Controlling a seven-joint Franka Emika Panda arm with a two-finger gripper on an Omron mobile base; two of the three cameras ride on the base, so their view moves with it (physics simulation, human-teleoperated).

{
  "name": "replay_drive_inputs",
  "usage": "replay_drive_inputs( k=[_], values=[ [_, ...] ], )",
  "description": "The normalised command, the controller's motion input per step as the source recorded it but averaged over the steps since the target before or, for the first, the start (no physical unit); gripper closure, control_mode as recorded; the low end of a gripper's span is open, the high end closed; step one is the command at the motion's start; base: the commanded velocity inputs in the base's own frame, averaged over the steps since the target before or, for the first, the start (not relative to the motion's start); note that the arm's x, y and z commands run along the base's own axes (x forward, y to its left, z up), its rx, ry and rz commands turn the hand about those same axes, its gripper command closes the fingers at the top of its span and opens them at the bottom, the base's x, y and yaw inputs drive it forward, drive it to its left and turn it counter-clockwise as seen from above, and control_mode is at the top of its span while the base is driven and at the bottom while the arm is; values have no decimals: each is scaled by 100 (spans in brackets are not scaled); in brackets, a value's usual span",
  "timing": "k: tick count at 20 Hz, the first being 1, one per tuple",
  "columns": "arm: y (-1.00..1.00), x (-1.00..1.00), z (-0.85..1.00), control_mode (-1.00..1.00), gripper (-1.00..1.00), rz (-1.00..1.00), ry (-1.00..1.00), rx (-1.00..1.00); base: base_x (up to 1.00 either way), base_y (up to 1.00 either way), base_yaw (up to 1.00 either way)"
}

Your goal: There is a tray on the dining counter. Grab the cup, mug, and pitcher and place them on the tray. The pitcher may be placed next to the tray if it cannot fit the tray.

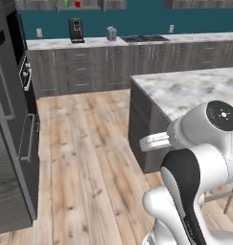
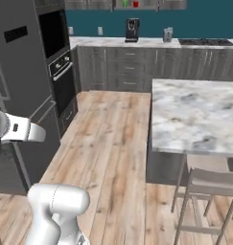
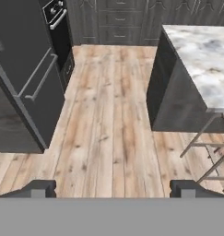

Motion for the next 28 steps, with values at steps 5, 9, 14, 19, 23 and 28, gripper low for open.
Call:
replay_drive_inputs(
  k=[5,9,14,19,23,28],
  values=[
    [0,0,0,100,-100,0,0,0,77,71,1],
    [0,0,0,100,-100,0,0,0,100,66,0],
    [0,0,0,100,-100,0,0,0,100,-2,-4],
    [0,0,0,100,-100,0,0,0,100,-58,-3],
    [0,0,0,100,-100,0,0,0,100,0,-1],
    [0,0,0,100,-100,0,0,0,100,0,0]
  ],
)
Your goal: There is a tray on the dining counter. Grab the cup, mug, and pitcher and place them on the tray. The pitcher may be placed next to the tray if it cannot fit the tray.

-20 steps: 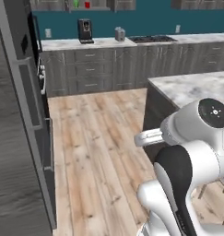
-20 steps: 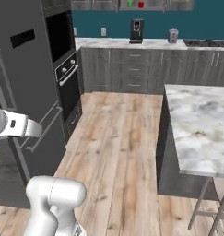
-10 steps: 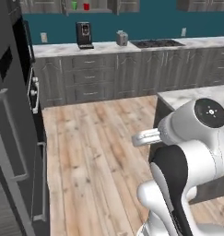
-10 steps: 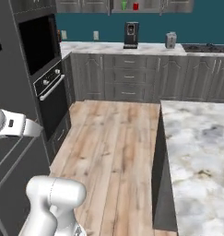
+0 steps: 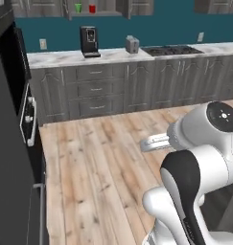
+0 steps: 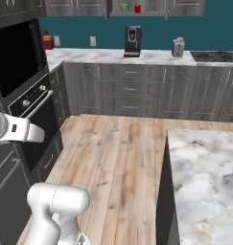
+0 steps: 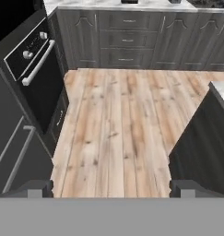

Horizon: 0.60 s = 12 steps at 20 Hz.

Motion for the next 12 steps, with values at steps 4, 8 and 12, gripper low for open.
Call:
replay_drive_inputs(
  k=[4,8,12],
  values=[
    [0,0,0,100,-100,0,0,0,100,0,0],
    [0,0,0,100,-100,0,0,0,100,0,0],
    [0,0,0,100,-100,0,0,0,100,0,0]
  ],
)
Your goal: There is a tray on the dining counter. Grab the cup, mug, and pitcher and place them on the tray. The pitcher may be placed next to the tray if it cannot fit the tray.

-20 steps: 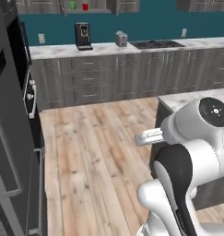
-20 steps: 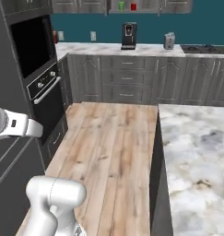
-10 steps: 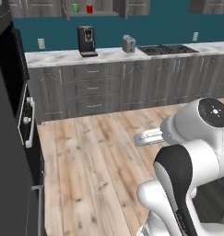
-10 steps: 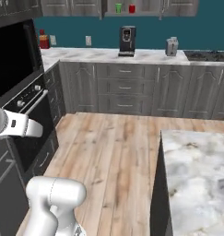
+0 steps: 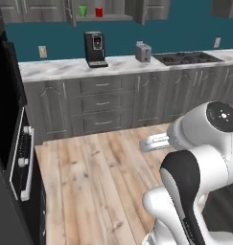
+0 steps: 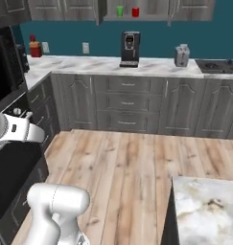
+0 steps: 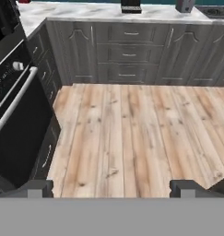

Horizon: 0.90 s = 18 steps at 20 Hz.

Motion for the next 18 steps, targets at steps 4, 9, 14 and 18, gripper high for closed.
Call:
replay_drive_inputs(
  k=[4,9,14,18],
  values=[
    [0,0,0,100,-100,0,0,0,100,0,0],
    [0,0,0,100,-100,0,0,0,100,-12,0],
    [0,0,0,100,-100,0,0,0,100,-49,-2],
    [0,0,0,100,-100,0,0,0,100,-73,-8]
  ],
)
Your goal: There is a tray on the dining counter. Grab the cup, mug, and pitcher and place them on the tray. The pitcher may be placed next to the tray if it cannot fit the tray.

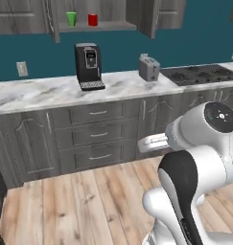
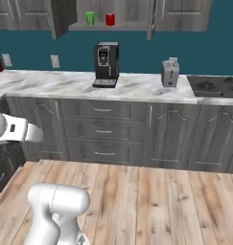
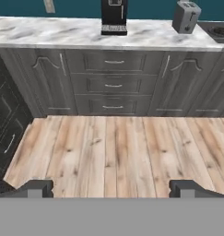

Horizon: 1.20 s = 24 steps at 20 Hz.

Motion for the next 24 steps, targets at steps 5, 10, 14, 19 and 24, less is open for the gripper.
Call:
replay_drive_inputs(
  k=[5,10,14,19,24],
  values=[
    [0,0,0,100,-100,0,0,0,100,-20,-4],
    [0,0,0,100,-100,0,0,0,100,-2,-1],
    [0,0,0,100,-100,0,0,0,100,-2,-3],
    [0,0,0,100,-100,0,0,0,93,-13,-4],
    [0,0,0,100,-100,0,0,0,64,0,0]
  ],
)
